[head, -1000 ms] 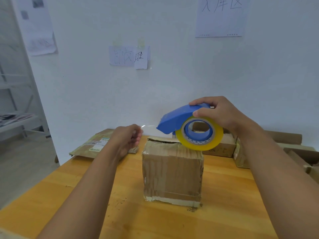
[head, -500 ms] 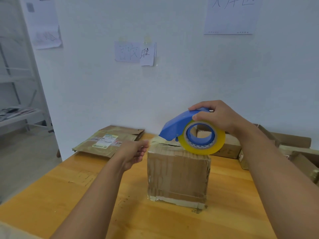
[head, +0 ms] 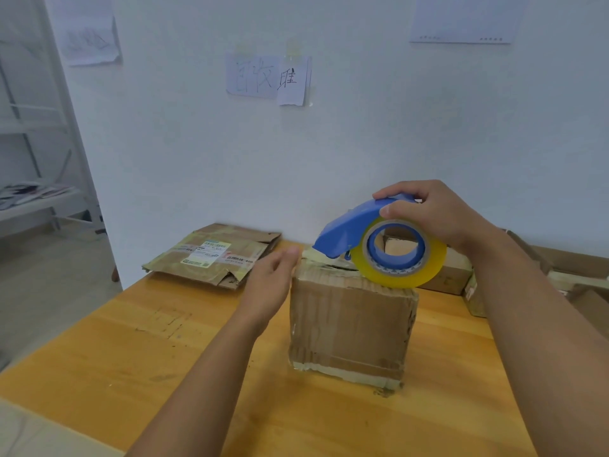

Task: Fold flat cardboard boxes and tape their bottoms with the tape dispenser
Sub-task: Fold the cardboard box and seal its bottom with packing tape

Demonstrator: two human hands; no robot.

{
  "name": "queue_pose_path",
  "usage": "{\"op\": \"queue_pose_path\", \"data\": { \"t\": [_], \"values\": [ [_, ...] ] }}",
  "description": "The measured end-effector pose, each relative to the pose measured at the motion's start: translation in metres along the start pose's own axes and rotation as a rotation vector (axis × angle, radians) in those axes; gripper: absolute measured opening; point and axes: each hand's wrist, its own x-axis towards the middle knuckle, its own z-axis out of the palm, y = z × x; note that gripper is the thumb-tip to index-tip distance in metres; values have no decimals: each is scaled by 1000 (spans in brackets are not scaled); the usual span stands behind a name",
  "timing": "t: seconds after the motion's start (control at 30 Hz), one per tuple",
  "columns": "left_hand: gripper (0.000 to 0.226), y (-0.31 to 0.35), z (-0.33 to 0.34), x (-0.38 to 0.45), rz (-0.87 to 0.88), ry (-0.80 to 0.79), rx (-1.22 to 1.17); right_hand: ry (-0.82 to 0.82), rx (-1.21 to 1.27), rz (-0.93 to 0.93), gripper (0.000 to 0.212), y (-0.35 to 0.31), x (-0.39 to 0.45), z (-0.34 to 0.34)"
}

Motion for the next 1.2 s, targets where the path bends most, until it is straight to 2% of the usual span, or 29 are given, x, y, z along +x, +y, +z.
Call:
{"op": "queue_pose_path", "data": {
  "t": [0.07, 0.13, 0.3, 0.5, 0.67, 0.8, 0.87, 1.0, 1.2],
  "values": [
    [59, 1, 7, -11, 62, -136, 123, 11, -1, 1, 15, 1, 0, 0],
    [71, -2, 11, -12, 121, -159, 256, 26, -4, -2, 16, 3, 0, 0],
    [61, 1, 10, -2, 222, -168, 395, 61, -43, -5, 20, 7, -1, -5],
    [62, -3, 8, 3, 275, -198, 532, -14, -40, 71, 34, 14, -8, -6],
    [54, 5, 9, 4, 280, -253, 710, 35, 10, 57, 21, 21, -13, 1],
    [31, 14, 15, 3, 512, -205, 938, 106, 55, 44, 21, 22, -14, 7],
    [26, 17, 20, 2, 523, -207, 931, 117, 66, 38, 21, 23, -14, 9],
    [34, 14, 24, 4, 527, -167, 921, 118, 66, 26, 25, 23, -13, 7],
    [26, 16, 28, 7, 504, -153, 960, 62, 67, 37, 25, 20, -14, -8]
  ]
}}
